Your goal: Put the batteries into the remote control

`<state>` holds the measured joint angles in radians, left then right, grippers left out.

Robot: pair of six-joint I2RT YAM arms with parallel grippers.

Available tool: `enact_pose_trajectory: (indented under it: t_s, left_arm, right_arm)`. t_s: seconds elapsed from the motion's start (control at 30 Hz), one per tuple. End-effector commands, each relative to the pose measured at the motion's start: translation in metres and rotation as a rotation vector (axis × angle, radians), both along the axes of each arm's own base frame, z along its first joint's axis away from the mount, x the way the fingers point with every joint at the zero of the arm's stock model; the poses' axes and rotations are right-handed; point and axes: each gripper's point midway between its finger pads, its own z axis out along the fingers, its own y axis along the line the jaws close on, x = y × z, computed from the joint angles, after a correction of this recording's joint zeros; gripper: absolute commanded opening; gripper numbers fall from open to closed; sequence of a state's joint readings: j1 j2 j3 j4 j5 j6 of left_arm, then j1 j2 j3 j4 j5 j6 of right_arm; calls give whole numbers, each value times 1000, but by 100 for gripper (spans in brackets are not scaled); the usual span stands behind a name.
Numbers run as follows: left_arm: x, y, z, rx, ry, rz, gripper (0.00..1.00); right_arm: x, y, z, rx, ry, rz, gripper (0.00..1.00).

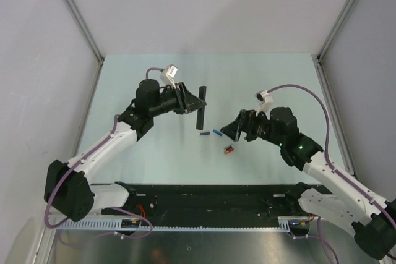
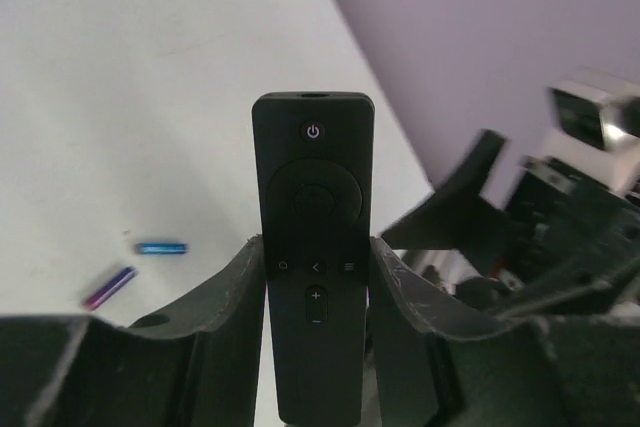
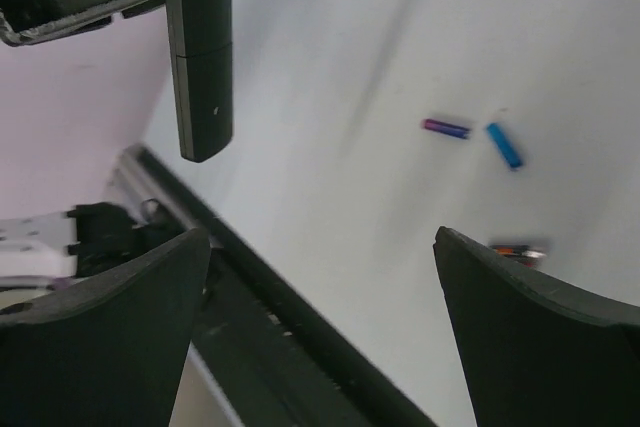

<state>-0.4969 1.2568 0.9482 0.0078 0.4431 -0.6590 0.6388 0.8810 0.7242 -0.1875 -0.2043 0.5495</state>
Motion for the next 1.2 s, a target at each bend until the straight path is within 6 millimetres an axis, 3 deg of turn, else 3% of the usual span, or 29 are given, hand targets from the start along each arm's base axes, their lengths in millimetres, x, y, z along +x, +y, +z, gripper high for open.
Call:
enact_pose_trajectory:
  t_s: [0.0, 0.07, 0.3, 0.6, 0.7, 0.83, 0.93, 1.17]
  left_arm:
    - [-30, -16, 63, -240, -122, -157, 19]
    - [-39, -18, 81, -318, -139, -178, 18]
    - [-61, -21, 113, -456, -161, -223, 17]
    - [-72, -17, 132, -512, -222, -247, 11]
    - [-81, -17, 148, -592, -264, -300, 8]
    - [-105, -11, 185, -769, -332, -439, 6]
    - [-113, -9, 193, -860, -340, -519, 4]
    - [-135, -14, 200, -881, -397, -624, 4]
  right_arm:
    - [-26, 26, 57, 266, -73, 210, 100]
    - [-30, 29, 59, 307, -60, 236, 100]
    - [-32, 38, 94, 457, -135, 281, 100]
    - [-39, 26, 114, 540, -166, 305, 100]
    - [-47, 19, 127, 616, -172, 346, 100]
    - [-65, 16, 135, 689, -163, 444, 100]
    - [-73, 15, 143, 719, -177, 493, 100]
    - [-77, 14, 156, 778, -193, 526, 100]
